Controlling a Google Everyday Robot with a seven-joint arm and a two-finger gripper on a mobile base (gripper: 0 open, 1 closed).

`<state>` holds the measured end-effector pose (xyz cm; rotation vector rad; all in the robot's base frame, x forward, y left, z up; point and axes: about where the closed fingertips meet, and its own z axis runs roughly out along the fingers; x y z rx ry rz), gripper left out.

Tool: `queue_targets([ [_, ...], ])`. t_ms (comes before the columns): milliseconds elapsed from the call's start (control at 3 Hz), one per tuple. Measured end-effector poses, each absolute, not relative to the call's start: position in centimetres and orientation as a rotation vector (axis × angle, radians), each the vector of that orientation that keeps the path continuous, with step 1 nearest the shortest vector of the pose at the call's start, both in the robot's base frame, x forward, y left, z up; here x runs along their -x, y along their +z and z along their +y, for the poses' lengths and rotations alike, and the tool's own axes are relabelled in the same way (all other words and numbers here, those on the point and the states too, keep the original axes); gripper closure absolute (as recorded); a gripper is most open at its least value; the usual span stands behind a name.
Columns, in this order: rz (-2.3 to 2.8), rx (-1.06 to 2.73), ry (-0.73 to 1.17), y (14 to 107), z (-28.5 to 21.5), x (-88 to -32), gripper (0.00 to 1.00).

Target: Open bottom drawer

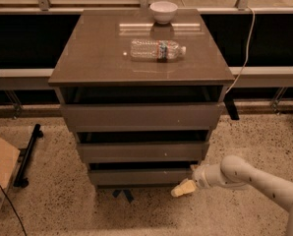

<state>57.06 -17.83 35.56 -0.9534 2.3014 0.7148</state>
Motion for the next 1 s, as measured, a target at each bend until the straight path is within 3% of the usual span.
queue_targets([
  [1000,2.221,0.810,0.880,29.0,-17.1,-61.0,0.00],
])
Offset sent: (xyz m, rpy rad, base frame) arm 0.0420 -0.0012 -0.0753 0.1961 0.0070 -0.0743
